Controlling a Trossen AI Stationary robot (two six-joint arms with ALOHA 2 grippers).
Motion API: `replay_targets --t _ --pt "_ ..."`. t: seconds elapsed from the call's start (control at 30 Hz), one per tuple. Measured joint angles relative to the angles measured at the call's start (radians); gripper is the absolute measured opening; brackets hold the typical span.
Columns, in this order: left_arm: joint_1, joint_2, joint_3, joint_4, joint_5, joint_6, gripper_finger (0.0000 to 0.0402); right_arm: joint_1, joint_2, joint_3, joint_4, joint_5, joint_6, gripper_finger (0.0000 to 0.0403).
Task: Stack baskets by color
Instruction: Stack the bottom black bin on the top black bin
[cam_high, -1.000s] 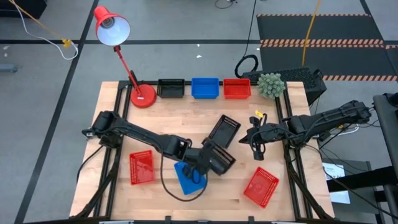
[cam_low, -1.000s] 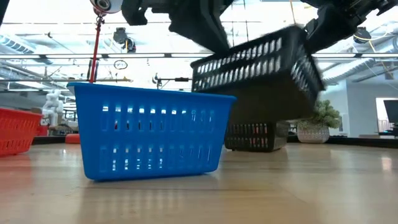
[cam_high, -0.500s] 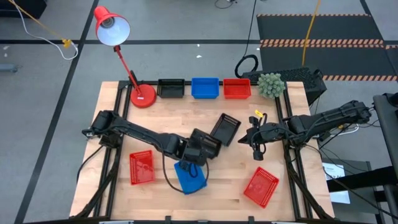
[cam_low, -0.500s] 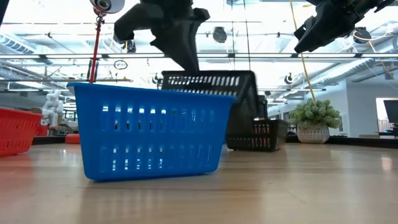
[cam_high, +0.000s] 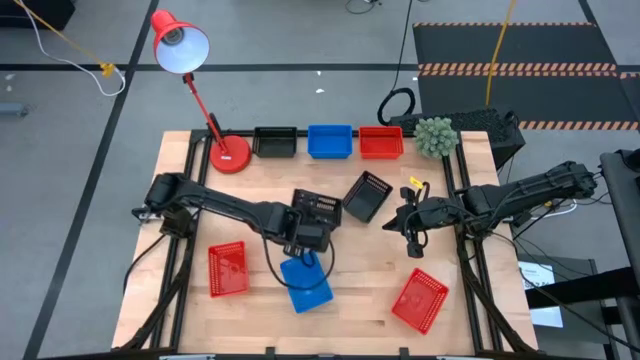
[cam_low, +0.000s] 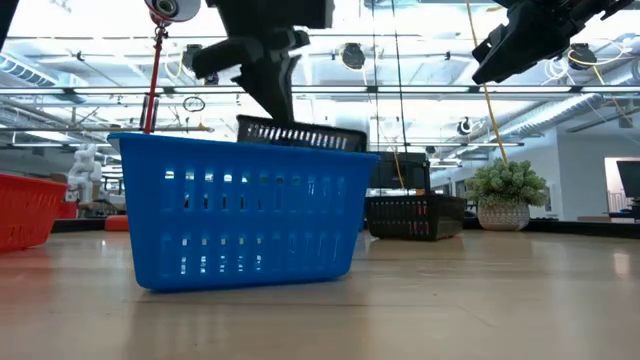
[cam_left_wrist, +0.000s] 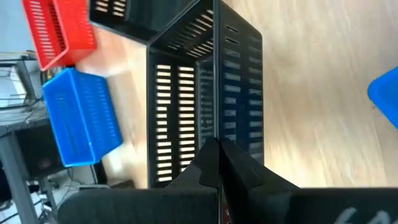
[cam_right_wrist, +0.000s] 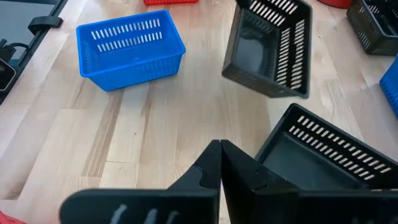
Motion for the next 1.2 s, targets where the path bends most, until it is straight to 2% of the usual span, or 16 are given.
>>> replay_targets --t 0.4,0.6,0.87,1.13,1.2 --pt "0.013 -0.177 -0.001 -0.146 -0.178 -0.100 0.0000 0.000 0.000 -0.021 0.031 0.002 -0.019 0.0000" --pt "0.065 -0.285 -0.105 -0.146 -0.232 -0.100 0.0000 0.000 0.000 -0.032 0.064 0.002 -0.027 0.0000" --pt "0.181 -0.440 -0.361 0.109 -0.242 0.055 0.0000 0.000 0.000 -0.033 0.094 0.000 -0.047 0.0000" --pt "0.339 -0.479 -0.550 0.327 -0.252 0.252 0.0000 0.000 0.000 -0.033 0.114 -0.001 -0.056 0.0000" --pt "0.381 -0.487 -0.597 0.336 -0.242 0.281 0.0000 0.000 0.000 -0.033 0.117 0.000 -0.056 0.0000"
